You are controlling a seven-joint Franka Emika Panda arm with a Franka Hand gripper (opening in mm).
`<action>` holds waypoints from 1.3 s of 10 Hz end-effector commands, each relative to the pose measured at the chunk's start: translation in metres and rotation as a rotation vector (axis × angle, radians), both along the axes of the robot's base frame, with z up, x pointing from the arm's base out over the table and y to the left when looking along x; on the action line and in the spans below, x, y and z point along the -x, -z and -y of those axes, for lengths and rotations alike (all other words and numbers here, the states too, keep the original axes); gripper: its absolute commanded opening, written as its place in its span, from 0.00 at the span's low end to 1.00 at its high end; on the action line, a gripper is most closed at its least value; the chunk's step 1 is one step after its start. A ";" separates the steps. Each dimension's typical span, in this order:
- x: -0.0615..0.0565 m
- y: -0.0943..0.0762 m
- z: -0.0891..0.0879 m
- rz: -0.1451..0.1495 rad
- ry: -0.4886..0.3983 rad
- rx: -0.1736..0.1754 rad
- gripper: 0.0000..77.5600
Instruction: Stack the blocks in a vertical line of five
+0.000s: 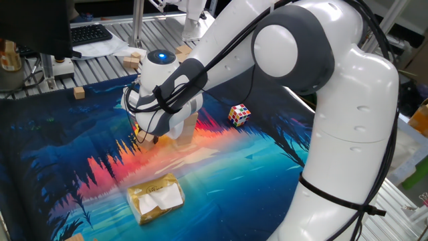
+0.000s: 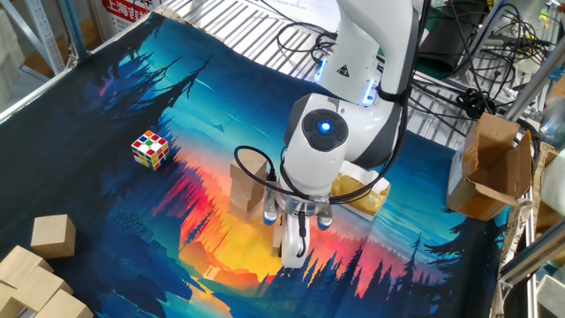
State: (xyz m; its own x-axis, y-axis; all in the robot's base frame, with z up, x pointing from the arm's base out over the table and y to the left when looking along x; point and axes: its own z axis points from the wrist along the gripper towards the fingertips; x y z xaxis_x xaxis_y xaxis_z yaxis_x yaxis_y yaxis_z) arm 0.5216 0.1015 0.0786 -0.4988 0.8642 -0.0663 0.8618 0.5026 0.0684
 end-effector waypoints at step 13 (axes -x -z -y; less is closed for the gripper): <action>0.032 -0.126 0.015 -0.055 -0.526 0.040 0.02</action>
State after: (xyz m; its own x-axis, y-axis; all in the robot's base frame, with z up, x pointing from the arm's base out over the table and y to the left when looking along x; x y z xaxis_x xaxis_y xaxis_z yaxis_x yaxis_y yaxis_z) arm 0.4962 0.0943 0.1837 -0.8218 0.5661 -0.0640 0.5667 0.8238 0.0096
